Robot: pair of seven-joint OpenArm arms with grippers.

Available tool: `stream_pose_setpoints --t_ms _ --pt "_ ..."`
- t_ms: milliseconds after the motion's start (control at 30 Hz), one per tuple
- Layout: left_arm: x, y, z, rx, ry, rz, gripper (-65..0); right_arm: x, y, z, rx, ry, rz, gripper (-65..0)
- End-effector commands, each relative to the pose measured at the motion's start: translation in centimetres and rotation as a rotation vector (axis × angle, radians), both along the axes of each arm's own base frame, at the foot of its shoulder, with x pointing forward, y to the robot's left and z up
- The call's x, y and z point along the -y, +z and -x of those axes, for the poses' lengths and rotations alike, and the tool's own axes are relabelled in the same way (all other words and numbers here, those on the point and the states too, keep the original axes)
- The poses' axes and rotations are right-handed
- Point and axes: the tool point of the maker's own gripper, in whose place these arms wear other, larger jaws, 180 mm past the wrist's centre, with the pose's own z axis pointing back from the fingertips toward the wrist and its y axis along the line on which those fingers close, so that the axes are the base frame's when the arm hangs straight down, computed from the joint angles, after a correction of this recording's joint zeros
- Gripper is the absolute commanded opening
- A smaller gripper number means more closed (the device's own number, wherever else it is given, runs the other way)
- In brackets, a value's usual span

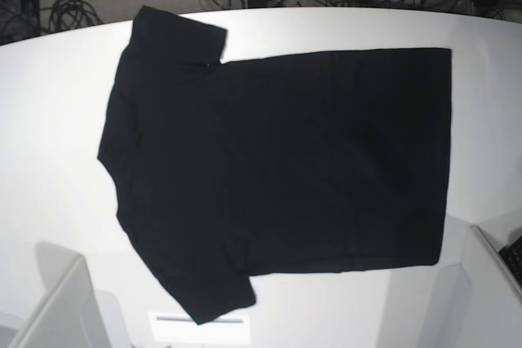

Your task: Fold the T-shirt properly

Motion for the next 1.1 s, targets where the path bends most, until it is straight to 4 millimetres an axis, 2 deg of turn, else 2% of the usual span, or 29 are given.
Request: stream_pose_setpoints --t_ms 0,133,200,367,433,567,733,833,900,1000,1067 --pt "0.0 0.8 0.7 0.01 -0.01 0.0 -65.0 0.8 1.0 0.1 0.022 0.004 0.026 -65.0" --pt "-0.8 3.8 0.2 0.062 -0.068 -0.004 -65.0 0.6 3.5 -1.7 0.103 0.024 0.051 -65.0" --pt "-1.5 5.7 -0.7 0.107 -0.073 -0.018 -65.0 0.3 4.9 -2.9 0.149 0.03 0.061 -65.0" --pt "-5.0 10.5 -3.5 0.224 -0.047 -0.11 -65.0 -0.1 8.3 -6.7 0.279 0.043 0.091 -65.0" --pt "-6.3 12.7 -4.9 0.279 -0.046 -0.148 -65.0 0.5 10.0 -8.2 0.333 0.032 0.121 -65.0" --pt "-6.8 16.3 -7.8 0.383 -0.053 -0.172 -65.0 1.7 13.0 -11.6 0.41 0.017 0.164 -65.0" --pt "-6.8 19.7 -11.6 0.541 0.109 -0.083 -65.0 1.9 16.7 -16.4 0.537 -0.018 0.154 -65.0" --pt "-6.8 20.9 -12.9 0.596 0.157 -0.051 -65.0 1.4 18.4 -18.7 0.6 -0.071 0.086 -65.0" --pt "-7.4 21.5 -14.0 0.635 0.175 -0.06 -65.0 0.9 19.4 -20.4 0.634 -0.108 0.02 -65.0" --pt "-8.2 21.8 -15.4 0.673 0.188 -0.074 -65.0 -0.4 19.6 -22.5 0.649 -0.151 -0.107 -65.0" --pt "-8.8 22.0 -16.0 0.694 0.196 -0.089 -65.0 -1.1 19.4 -23.5 0.651 -0.19 -0.191 -54.0"
